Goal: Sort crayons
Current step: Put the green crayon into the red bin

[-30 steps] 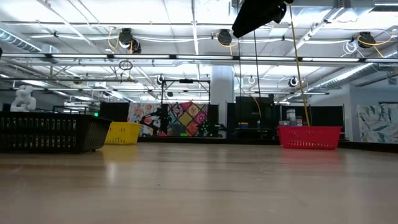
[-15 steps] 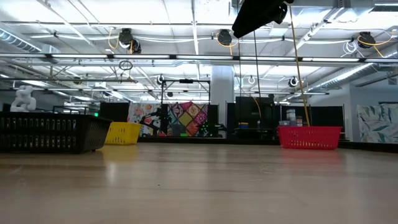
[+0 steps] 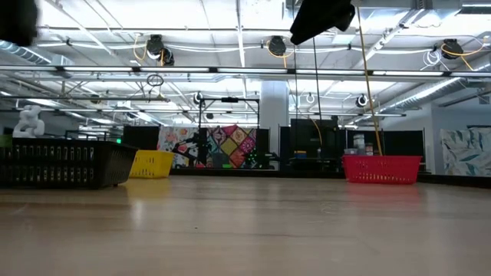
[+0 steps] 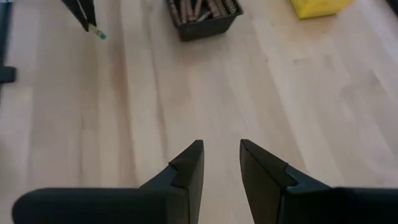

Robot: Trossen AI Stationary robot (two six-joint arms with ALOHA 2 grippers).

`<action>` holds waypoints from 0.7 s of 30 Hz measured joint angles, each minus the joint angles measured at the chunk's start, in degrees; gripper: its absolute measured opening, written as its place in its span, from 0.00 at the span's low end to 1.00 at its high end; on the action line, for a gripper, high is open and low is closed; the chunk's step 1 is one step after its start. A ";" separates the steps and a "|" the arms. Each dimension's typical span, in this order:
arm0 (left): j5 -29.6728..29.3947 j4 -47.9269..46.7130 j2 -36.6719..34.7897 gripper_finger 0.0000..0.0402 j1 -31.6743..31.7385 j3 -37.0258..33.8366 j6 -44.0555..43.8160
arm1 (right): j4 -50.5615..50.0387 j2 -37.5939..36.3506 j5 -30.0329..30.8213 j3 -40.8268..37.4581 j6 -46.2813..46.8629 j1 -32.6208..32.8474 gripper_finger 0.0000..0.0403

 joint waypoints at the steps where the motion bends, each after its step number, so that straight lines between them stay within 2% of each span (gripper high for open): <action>1: -0.25 0.21 -0.17 0.02 -0.15 -0.02 0.81 | 0.27 0.00 -0.22 0.00 -0.18 0.00 0.23; 6: -3.98 1.01 -1.37 0.02 0.61 0.09 3.33 | 1.29 0.00 -0.10 0.00 -1.63 0.04 0.23; 10: -4.25 1.51 -1.39 0.02 0.63 0.11 3.56 | 3.53 0.00 -0.16 0.00 -4.44 0.32 0.23; 21: -9.48 9.51 -1.46 0.02 3.93 0.15 15.68 | 10.14 0.00 -0.20 0.00 -11.53 3.58 0.23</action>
